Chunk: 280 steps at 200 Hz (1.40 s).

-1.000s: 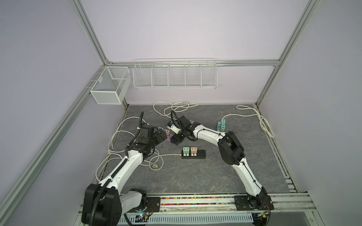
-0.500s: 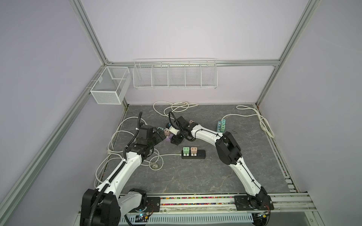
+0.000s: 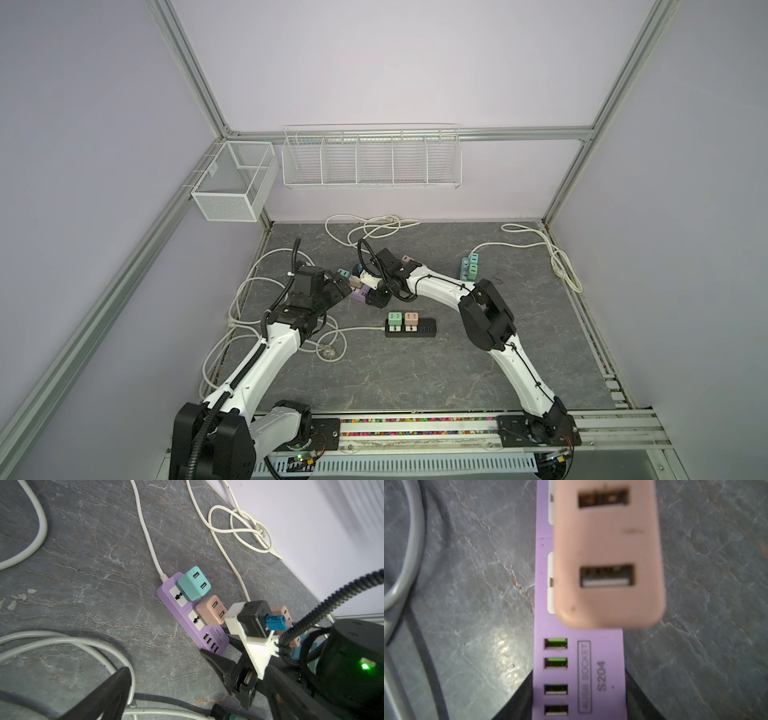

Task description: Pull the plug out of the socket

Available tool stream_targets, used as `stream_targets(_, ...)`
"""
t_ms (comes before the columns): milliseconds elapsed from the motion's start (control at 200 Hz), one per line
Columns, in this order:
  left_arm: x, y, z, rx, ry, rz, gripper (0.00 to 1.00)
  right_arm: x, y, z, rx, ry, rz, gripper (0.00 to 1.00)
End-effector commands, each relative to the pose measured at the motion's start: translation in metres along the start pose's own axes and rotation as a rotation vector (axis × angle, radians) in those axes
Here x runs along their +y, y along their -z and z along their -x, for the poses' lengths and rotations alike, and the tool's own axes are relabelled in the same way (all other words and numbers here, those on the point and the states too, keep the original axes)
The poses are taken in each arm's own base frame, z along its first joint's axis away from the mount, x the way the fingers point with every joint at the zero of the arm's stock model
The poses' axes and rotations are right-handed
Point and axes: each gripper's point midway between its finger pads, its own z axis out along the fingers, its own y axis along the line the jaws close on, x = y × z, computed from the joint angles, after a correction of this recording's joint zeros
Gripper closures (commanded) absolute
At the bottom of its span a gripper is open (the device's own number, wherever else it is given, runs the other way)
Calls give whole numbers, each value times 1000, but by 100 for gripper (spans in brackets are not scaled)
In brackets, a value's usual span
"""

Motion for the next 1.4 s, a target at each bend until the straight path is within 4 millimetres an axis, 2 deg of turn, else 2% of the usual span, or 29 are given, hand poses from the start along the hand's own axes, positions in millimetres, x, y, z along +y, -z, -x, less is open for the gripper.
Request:
stream_targets(0,-6,8,4,-12,25,-23,1,0,28,-1,2,48,-27,52)
stream_targets(185,-11,7,0,2,24,-57,1,-4,48,-18,3,32,-43,53)
stream_targets(385,-14,4,-7,32,36,-92,1,-14,61,-45,33,-11,-57,53)
stream_targets(660,-16,-3,-15,63,52,-113,1,-34,72,-73,68,-47,-85,54)
stream_targets(915,-17,-8,-21,91,53,-124,1,-45,76,-94,105,-59,-128,54)
stream_targets(1395,-18,-11,-29,118,62,-140,1,-31,87,-121,120,-116,-129,52)
